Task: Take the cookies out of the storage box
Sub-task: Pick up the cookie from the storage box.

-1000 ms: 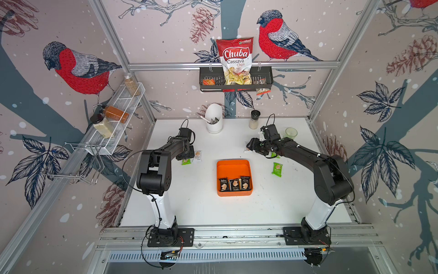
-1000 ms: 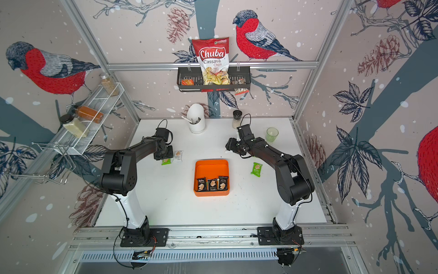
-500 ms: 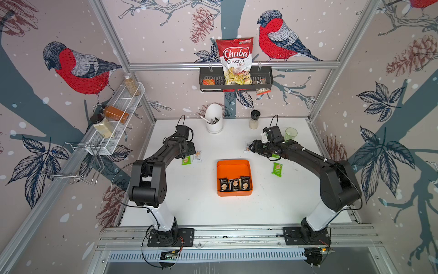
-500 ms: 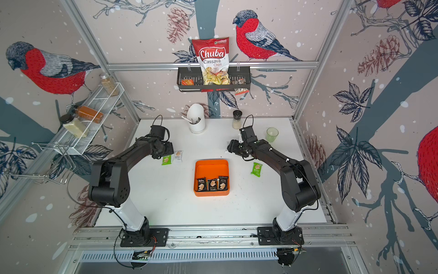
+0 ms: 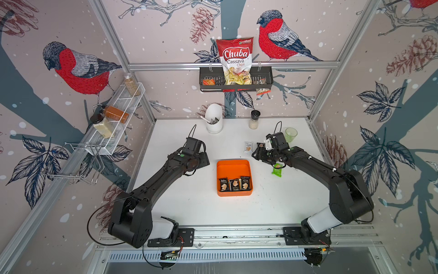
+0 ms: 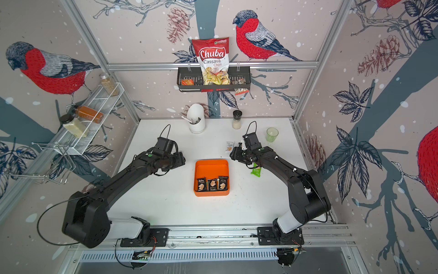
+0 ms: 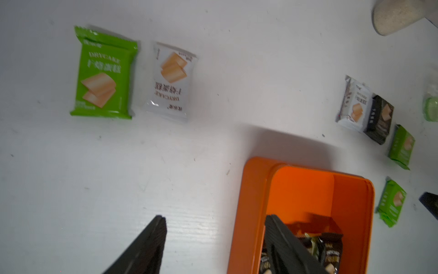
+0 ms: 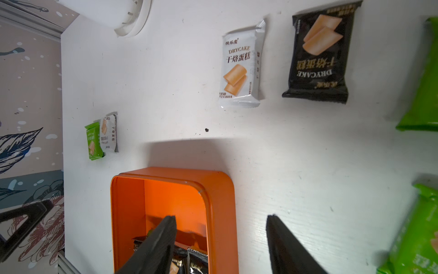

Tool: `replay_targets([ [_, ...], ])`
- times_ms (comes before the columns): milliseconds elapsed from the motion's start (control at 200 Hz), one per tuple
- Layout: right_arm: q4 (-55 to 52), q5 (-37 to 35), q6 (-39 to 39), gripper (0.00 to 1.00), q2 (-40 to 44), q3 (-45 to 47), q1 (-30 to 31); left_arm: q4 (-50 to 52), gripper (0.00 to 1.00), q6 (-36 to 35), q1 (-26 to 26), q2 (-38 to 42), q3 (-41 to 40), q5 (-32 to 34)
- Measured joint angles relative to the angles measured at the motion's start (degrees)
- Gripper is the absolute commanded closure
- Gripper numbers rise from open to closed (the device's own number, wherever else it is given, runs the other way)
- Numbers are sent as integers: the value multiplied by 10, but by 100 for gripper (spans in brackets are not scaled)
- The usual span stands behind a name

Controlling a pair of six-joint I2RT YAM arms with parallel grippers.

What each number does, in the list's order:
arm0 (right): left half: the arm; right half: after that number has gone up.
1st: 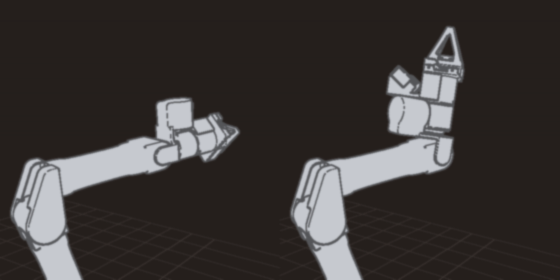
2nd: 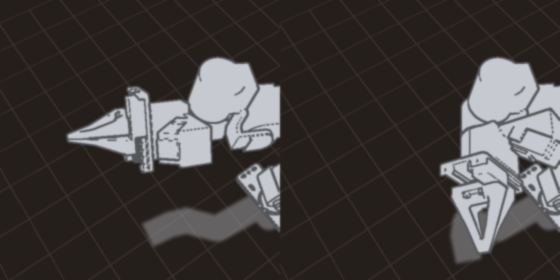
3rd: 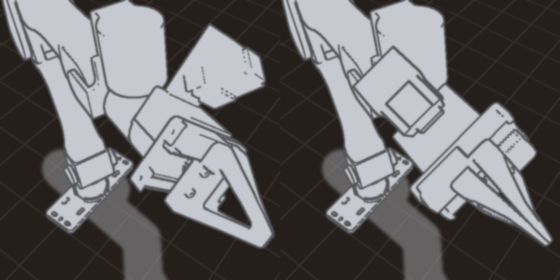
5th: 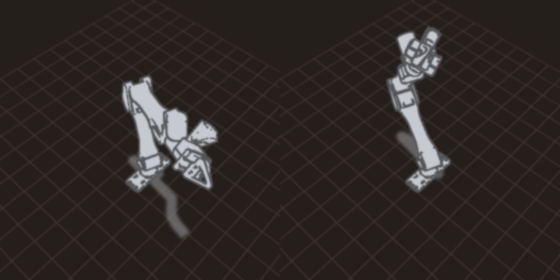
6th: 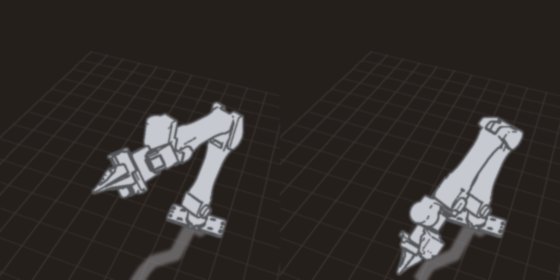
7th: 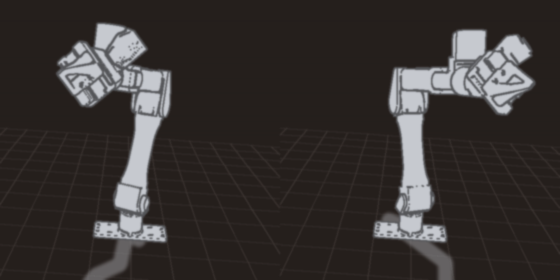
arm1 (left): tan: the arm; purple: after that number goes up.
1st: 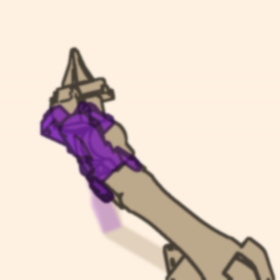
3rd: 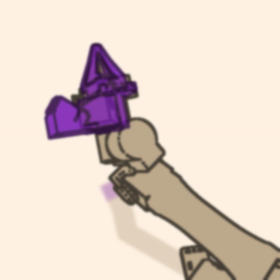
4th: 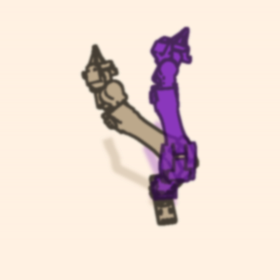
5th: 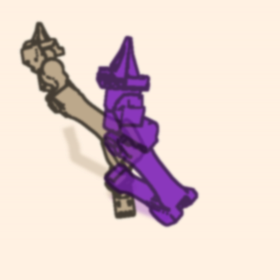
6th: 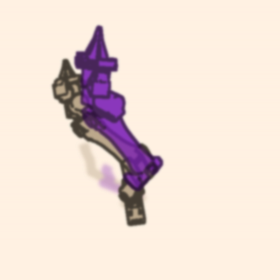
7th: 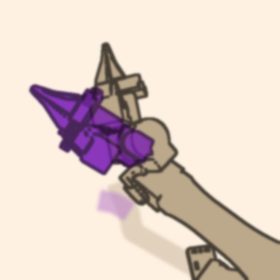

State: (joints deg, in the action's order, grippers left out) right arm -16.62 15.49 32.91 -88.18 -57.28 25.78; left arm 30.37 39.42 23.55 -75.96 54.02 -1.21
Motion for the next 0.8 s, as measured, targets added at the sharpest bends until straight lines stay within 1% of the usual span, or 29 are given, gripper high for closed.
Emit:
replay_targets([
  [180, 1, 3, 0, 34, 41, 35, 3, -2, 30, 78, 78, 55, -42, 10],
  [360, 0, 4, -11, 34, 63, 46, 3, -6, 30, 133, 153, 56, -44, 31],
  [520, -1, 11, -17, 34, 68, 46, -2, -6, 30, 159, 206, 20, -27, 57],
  [610, -3, 14, -28, 34, 70, 46, -8, -5, 30, 162, 231, -7, -13, 70],
  [800, -6, 17, -34, 34, 76, 46, -27, 13, 30, 167, 268, -71, 20, 93],
])
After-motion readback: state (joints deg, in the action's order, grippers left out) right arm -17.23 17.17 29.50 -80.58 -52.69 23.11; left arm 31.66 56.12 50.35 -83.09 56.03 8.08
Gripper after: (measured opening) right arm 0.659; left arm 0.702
